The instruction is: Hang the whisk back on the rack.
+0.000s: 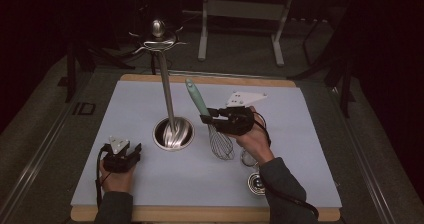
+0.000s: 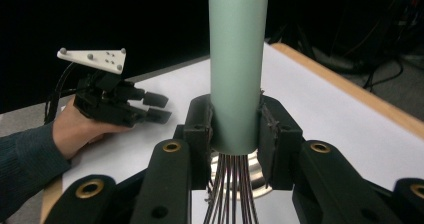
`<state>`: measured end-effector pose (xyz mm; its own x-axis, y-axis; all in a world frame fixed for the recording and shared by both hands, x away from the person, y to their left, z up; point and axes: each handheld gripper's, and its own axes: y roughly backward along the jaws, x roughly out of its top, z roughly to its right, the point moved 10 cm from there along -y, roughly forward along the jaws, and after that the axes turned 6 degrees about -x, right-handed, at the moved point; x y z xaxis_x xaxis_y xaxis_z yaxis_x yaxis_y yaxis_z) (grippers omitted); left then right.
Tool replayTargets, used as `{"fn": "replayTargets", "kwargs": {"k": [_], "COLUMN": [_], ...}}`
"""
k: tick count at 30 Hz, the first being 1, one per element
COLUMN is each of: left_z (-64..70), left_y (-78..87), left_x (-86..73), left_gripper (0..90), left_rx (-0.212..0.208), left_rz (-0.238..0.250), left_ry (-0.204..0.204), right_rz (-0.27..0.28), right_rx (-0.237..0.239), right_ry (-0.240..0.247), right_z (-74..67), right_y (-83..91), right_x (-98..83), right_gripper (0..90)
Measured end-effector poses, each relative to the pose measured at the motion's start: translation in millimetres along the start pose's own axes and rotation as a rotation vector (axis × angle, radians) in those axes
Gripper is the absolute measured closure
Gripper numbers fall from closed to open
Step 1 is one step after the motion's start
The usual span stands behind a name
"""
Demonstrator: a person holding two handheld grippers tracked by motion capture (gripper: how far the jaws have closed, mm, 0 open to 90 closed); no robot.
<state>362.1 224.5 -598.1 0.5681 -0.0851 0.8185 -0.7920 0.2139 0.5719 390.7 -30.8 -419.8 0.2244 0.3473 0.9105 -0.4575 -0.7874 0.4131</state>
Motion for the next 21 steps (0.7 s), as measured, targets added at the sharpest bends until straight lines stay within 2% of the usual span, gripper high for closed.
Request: {"fn": "replayTargets", "kwargs": {"k": [2, 9, 15, 21], "left_z": [0.3, 0.7, 0.2, 0.0], "left_y": [0.1, 0.6, 0.5, 0.4], "left_x": [0.0, 0.2, 0.2, 0.3], "left_gripper": [55.3, 55.2, 55.0, 54.9], "left_rx": [0.0, 0.0, -0.001, -0.001], "left_rz": [0.0, 0.003, 0.004, 0.005], "left_ry": [-0.003, -0.008, -0.001, 0.004], "right_rz": [0.01, 0.024, 0.085, 0.11], "right_rx": [0.005, -0.036, -0.051, -0.06], "right_ry": [0.015, 0.059, 0.086, 0.116], "right_z": [-0.1, 3.5, 0.1, -4.6], "right_y": [0.3, 0.4, 5.0, 9.5], "right_x": [2.7, 11.9, 26.7, 43.2], "right_gripper": [69.3, 69.3, 69.3, 69.3]}}
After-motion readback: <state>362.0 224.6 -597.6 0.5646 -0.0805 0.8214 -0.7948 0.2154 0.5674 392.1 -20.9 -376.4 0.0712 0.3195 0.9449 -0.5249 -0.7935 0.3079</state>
